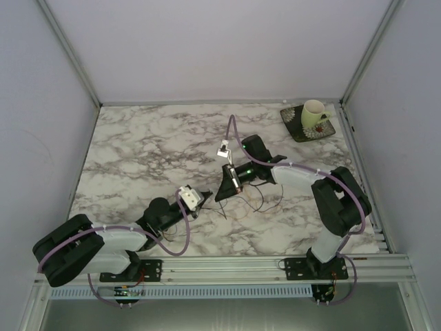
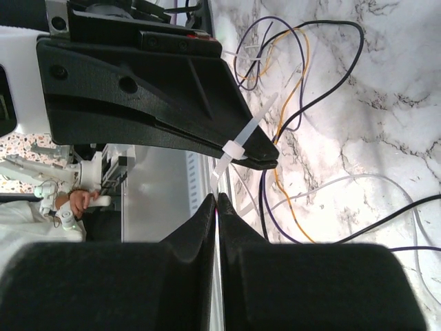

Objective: Zip-tie the wires
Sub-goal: Tie the cable at the center of the board.

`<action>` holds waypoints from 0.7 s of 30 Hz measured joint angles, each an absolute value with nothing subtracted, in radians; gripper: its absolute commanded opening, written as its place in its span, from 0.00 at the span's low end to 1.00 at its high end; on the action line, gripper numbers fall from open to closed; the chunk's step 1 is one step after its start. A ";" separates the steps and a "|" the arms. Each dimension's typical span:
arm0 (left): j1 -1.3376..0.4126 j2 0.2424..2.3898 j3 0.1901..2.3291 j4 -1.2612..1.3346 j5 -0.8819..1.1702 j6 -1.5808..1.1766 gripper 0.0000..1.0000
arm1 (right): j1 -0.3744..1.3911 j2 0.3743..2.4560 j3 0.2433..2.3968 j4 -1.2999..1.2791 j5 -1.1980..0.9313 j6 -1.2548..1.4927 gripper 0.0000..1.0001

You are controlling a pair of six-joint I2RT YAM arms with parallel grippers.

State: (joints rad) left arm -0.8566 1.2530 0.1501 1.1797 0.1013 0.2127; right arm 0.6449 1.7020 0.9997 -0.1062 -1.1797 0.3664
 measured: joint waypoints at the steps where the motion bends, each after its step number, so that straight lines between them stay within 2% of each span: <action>1: -0.857 1.253 0.148 1.182 0.101 0.215 0.00 | 0.643 1.702 1.001 -0.106 -1.177 0.371 0.00; 21: -0.867 1.283 0.139 1.177 0.084 0.262 0.00 | 0.627 1.755 1.037 -0.171 -1.172 0.413 0.00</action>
